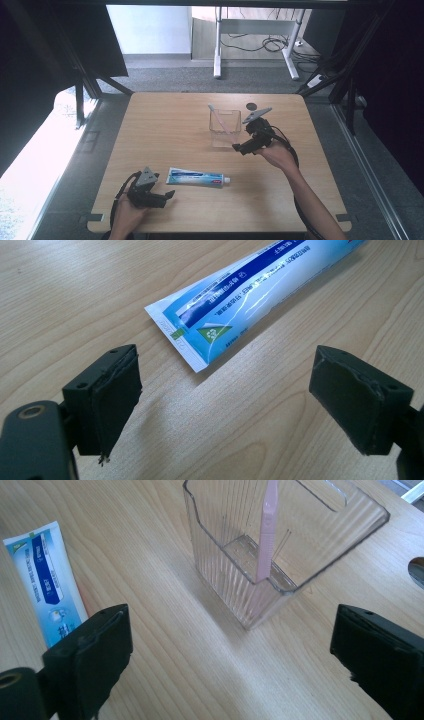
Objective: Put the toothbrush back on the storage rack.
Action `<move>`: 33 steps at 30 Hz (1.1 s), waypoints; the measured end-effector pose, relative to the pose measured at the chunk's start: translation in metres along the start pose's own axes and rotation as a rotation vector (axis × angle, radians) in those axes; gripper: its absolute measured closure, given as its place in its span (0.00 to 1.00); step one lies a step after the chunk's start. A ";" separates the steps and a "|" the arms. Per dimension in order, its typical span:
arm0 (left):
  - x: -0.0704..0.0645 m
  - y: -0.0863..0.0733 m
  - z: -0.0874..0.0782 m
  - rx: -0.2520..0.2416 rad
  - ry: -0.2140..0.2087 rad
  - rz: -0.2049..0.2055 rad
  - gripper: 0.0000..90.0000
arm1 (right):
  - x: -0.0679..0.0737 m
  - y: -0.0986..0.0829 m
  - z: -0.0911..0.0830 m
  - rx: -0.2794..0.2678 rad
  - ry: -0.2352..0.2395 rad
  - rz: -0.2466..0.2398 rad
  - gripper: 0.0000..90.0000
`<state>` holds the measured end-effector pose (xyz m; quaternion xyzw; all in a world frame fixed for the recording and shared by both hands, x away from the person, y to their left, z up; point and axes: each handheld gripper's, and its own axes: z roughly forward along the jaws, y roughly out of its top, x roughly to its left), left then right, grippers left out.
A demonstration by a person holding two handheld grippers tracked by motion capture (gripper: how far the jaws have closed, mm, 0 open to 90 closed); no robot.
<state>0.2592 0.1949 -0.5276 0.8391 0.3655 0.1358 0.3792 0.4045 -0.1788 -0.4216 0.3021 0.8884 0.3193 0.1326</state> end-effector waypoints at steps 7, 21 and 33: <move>0.000 0.000 0.000 -0.003 -0.003 -0.003 0.15 | 0.001 -0.013 -0.007 -0.003 -0.006 0.003 0.00; -0.001 0.000 0.000 -0.005 0.000 -0.002 0.15 | 0.004 -0.045 -0.023 -0.025 -0.032 0.029 0.00; -0.002 0.000 0.002 -0.003 0.003 0.002 0.15 | 0.005 -0.087 -0.031 -0.052 -0.042 0.078 0.00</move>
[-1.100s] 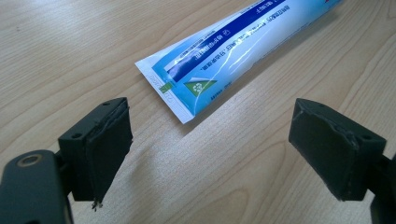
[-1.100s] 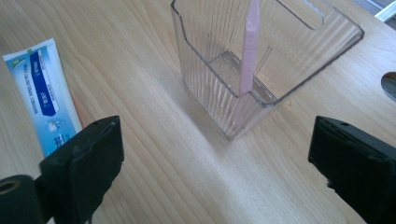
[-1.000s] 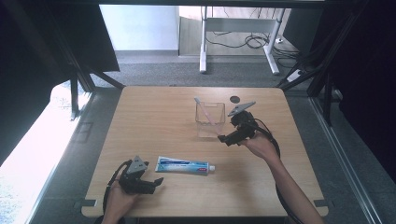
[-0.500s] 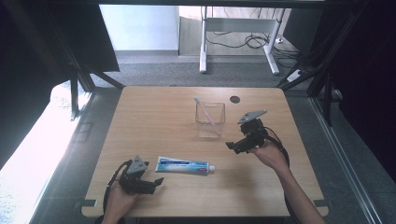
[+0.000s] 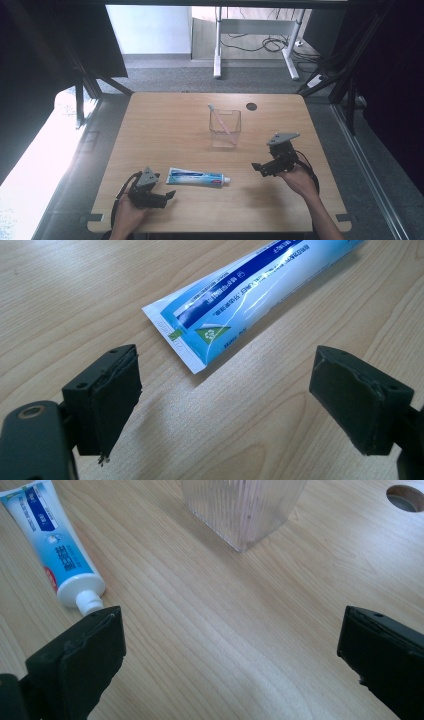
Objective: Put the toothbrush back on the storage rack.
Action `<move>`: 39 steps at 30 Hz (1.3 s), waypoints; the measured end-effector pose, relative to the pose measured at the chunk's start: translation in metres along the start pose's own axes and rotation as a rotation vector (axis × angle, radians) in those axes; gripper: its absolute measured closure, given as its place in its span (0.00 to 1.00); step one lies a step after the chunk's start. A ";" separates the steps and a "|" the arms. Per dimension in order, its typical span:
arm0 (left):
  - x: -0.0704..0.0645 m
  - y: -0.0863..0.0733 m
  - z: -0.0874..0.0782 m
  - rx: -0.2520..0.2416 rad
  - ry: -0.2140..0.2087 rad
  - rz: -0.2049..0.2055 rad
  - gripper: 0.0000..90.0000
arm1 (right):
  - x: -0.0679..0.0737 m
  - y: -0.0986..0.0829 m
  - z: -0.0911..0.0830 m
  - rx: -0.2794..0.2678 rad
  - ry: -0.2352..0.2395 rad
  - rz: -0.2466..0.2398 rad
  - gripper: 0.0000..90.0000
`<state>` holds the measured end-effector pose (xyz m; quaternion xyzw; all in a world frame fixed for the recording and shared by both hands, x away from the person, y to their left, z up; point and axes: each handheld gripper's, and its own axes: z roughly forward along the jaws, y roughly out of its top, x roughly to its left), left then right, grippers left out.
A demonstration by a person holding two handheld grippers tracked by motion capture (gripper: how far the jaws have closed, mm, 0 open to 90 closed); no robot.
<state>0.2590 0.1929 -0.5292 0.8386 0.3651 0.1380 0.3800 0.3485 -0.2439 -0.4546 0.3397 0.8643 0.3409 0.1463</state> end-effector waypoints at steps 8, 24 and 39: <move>0.000 0.000 0.001 0.001 -0.002 0.001 0.15 | 0.002 -0.022 -0.010 -0.024 -0.010 0.029 0.00; -0.001 0.002 0.001 0.004 -0.022 -0.015 0.15 | 0.013 -0.065 -0.033 -0.061 -0.055 0.060 0.00; -0.001 0.004 0.002 0.031 -0.016 -0.026 0.15 | 0.017 -0.116 -0.033 -0.062 -0.104 0.115 0.00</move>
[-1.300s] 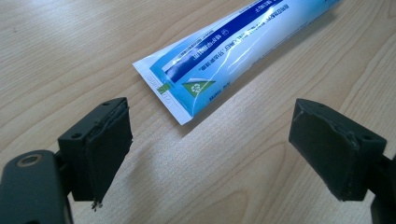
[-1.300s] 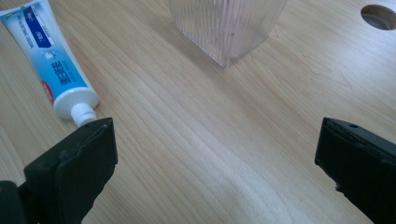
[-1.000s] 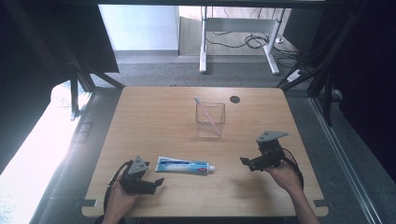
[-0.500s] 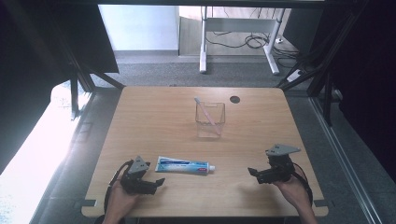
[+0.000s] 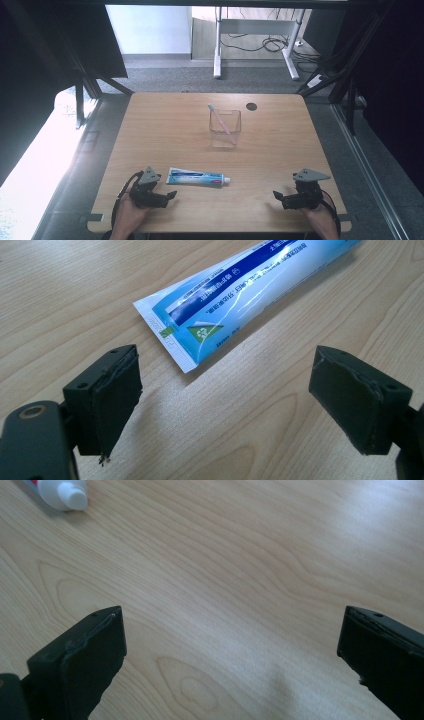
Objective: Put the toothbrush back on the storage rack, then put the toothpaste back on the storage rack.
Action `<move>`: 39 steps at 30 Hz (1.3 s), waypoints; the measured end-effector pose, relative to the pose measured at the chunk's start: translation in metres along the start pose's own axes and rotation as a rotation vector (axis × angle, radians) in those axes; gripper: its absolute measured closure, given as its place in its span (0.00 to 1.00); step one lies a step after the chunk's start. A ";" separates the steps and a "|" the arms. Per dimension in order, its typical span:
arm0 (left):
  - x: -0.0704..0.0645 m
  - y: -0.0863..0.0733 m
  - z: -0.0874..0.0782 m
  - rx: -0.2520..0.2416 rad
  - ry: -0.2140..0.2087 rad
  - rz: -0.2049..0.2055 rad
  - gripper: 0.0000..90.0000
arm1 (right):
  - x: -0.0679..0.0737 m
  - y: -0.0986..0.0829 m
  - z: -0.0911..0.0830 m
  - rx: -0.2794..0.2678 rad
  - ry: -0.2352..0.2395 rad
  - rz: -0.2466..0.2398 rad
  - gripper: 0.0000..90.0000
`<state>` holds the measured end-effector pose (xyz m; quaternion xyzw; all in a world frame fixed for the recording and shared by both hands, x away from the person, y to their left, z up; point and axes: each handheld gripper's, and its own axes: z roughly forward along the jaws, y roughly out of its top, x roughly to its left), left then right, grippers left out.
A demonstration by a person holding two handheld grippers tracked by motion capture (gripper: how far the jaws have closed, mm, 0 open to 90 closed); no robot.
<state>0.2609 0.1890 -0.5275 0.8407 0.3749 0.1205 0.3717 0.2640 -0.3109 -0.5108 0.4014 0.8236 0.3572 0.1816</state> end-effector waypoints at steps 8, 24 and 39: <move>-0.001 0.003 -0.002 0.015 0.020 -0.010 0.15 | 0.001 -0.009 0.004 0.015 -0.014 -0.015 0.00; -0.004 0.010 -0.004 -0.008 0.010 -0.004 0.30 | -0.010 -0.018 0.003 0.007 -0.040 -0.023 0.00; -0.012 0.025 -0.002 -0.011 -0.054 0.000 0.63 | -0.012 -0.019 0.000 -0.001 -0.051 -0.028 0.01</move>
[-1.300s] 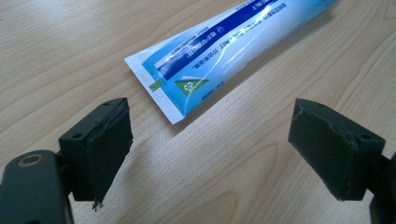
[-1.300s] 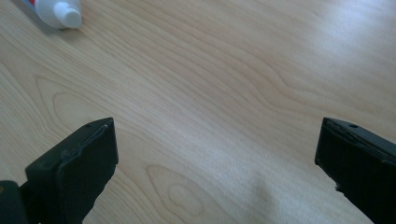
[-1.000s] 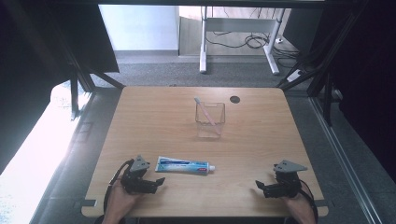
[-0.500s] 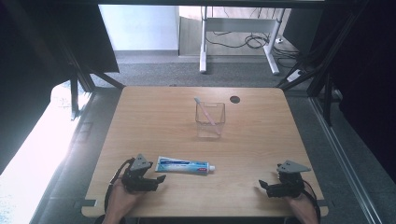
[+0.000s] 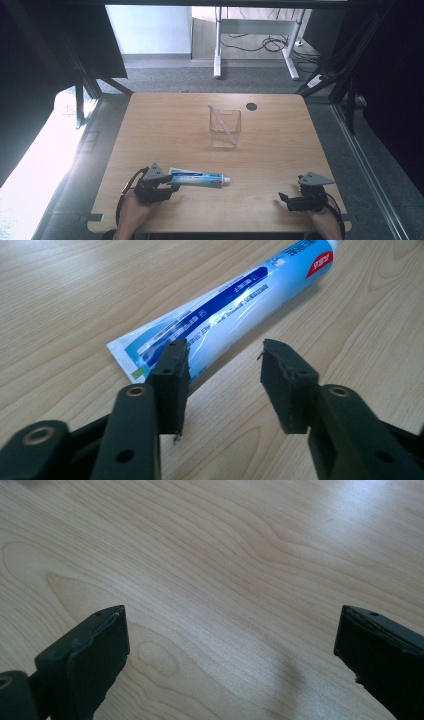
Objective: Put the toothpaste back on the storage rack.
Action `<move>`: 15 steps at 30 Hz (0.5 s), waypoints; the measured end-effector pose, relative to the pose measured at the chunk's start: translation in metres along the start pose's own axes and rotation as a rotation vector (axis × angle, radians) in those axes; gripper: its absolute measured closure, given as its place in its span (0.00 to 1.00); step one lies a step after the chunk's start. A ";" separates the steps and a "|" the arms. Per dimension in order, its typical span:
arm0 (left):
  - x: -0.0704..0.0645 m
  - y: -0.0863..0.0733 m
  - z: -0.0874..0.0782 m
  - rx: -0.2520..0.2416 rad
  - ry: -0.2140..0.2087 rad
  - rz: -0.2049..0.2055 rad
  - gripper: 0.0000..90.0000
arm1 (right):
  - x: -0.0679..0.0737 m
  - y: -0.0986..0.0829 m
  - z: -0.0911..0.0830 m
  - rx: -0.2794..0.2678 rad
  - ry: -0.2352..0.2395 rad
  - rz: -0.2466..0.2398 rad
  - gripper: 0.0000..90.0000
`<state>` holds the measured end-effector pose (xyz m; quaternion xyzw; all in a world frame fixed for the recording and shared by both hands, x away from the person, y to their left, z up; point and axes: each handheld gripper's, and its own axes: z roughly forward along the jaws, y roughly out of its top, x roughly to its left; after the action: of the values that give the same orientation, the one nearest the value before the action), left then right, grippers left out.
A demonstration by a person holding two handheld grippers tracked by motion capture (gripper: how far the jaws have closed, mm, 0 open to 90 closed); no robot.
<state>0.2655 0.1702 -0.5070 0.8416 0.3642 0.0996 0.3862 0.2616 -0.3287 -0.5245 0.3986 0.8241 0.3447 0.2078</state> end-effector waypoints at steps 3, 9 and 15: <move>0.000 0.003 0.001 0.007 -0.027 -0.004 0.73 | 0.000 0.000 0.000 -0.003 -0.001 0.000 0.02; -0.002 0.009 0.006 0.041 -0.062 0.010 0.86 | 0.001 0.000 0.000 -0.004 0.001 -0.003 0.02; -0.002 0.017 0.010 0.047 -0.064 0.036 0.99 | 0.001 -0.001 0.001 0.001 -0.006 -0.003 0.03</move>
<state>0.2780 0.1556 -0.5013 0.8597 0.3385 0.0710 0.3759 0.2611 -0.3273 -0.5258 0.3985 0.8242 0.3429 0.2104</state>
